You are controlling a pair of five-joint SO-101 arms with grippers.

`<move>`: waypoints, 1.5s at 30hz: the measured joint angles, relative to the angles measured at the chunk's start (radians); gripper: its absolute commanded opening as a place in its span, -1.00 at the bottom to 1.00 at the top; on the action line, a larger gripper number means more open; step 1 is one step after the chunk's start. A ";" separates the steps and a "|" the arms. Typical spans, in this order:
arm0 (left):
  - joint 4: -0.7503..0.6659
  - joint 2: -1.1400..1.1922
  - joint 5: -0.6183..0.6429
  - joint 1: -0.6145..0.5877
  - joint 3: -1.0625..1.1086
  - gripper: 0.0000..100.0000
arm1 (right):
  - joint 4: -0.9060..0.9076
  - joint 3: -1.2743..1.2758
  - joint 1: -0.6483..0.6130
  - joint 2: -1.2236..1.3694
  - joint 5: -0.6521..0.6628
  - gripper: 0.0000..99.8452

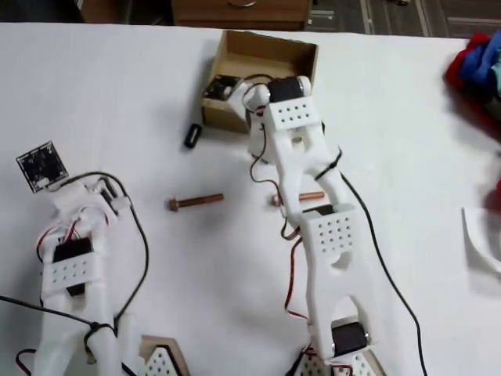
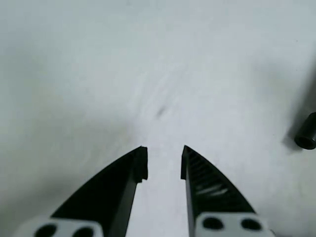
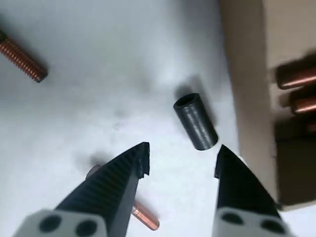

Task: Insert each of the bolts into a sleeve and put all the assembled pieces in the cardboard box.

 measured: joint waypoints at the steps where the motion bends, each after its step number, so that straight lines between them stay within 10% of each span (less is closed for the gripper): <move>1: 0.000 0.000 0.000 0.000 0.000 -0.73 | 0.000 -0.005 0.000 0.000 0.000 -0.59; 14: 0.000 0.000 0.000 0.000 0.000 -0.73 | -0.135 -0.008 0.018 0.149 0.000 -0.60; 19: 0.000 0.000 0.000 0.000 0.000 -0.73 | -0.115 -0.009 0.023 0.150 0.002 -0.99; 45: 0.000 0.000 0.000 0.000 0.000 -0.73 | -0.032 -0.083 0.011 0.152 -0.190 -0.68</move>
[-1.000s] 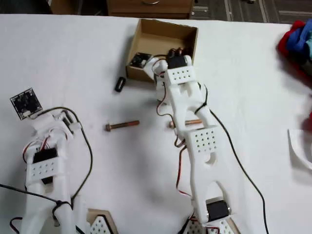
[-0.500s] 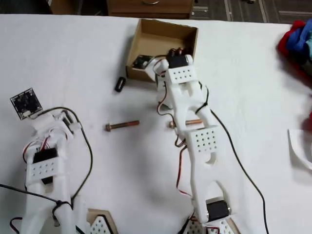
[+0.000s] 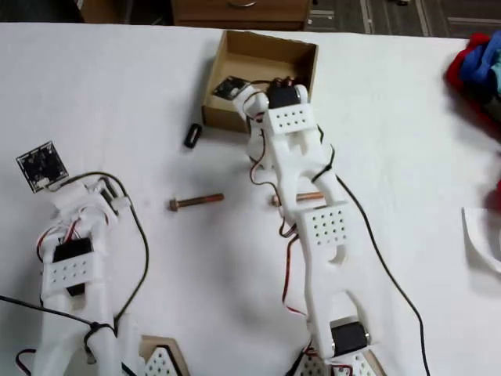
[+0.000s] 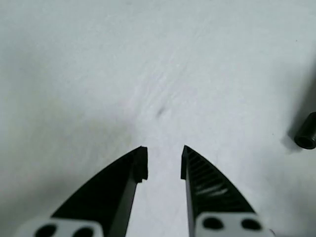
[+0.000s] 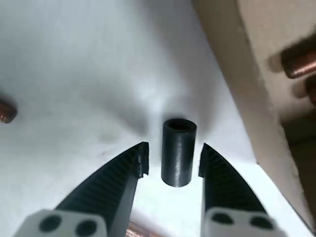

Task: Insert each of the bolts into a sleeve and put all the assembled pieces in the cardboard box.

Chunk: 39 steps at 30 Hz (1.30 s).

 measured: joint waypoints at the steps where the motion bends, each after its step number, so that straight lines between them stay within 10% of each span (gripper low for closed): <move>1: 0.000 0.000 0.000 0.000 0.000 -0.73 | 0.000 0.000 0.000 0.000 0.000 -0.68; 23: 0.009 0.000 -0.015 0.000 -0.003 -0.73 | 0.063 -0.038 0.028 0.031 -0.032 -0.96; 39: 0.537 0.258 -0.304 0.361 -0.470 -0.73 | 0.071 0.537 0.311 -0.862 -0.304 -0.95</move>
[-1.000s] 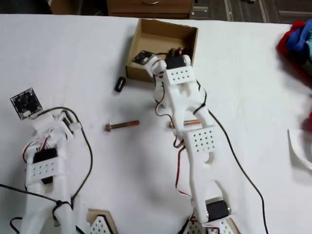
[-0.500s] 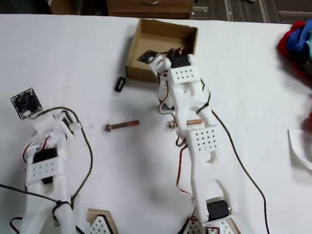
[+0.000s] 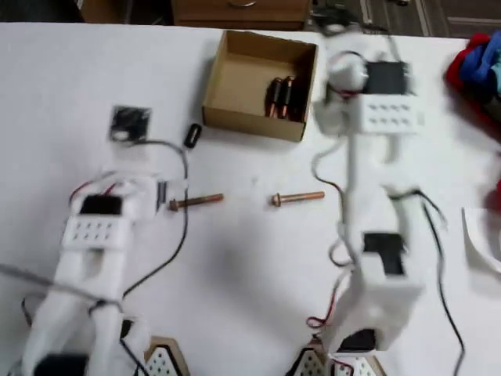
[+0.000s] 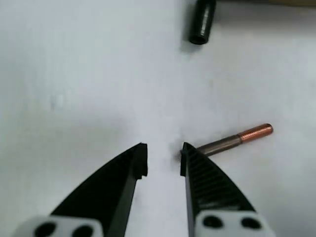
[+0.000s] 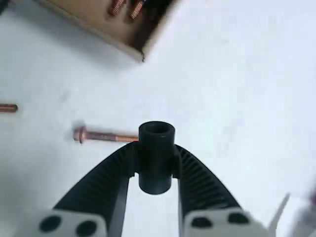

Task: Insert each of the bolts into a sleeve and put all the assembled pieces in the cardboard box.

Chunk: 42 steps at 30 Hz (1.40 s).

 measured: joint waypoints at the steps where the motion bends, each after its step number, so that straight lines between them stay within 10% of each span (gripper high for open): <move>1: 0.043 0.058 0.000 0.023 -0.058 -0.72 | -0.014 0.075 0.038 -0.058 -0.003 -0.95; 16: 0.899 0.930 0.649 0.187 -1.108 -0.73 | -0.382 1.028 0.292 -0.761 -0.005 -0.95; 31: 0.928 1.092 0.848 0.195 -1.208 -0.71 | -0.411 1.108 0.292 -0.832 -0.005 -0.95; 42: 0.927 1.092 1.008 0.195 -1.185 -0.17 | -0.411 1.108 0.292 -0.832 -0.005 -0.95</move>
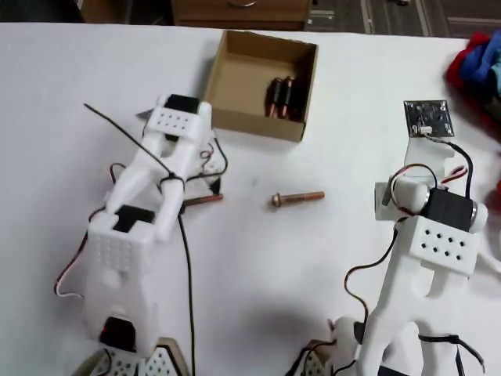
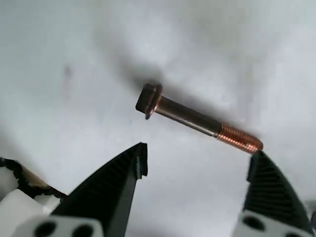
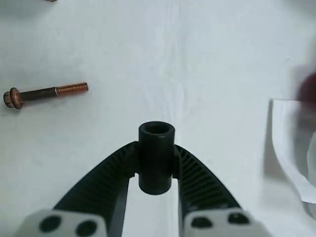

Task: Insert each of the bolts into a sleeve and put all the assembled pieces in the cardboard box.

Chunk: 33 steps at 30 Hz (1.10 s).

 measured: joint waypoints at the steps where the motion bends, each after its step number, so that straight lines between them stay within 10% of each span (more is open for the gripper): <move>1: -0.002 0.000 0.023 -0.003 0.000 -0.18 | 0.000 0.000 0.000 0.000 0.000 -0.95; 21: -0.025 0.227 0.035 -0.032 -0.098 -0.91 | 0.000 0.000 0.000 0.000 0.000 -0.95; 33: 0.005 0.272 -0.687 -0.041 -0.311 -0.94 | 0.000 0.000 0.000 0.000 0.000 -0.95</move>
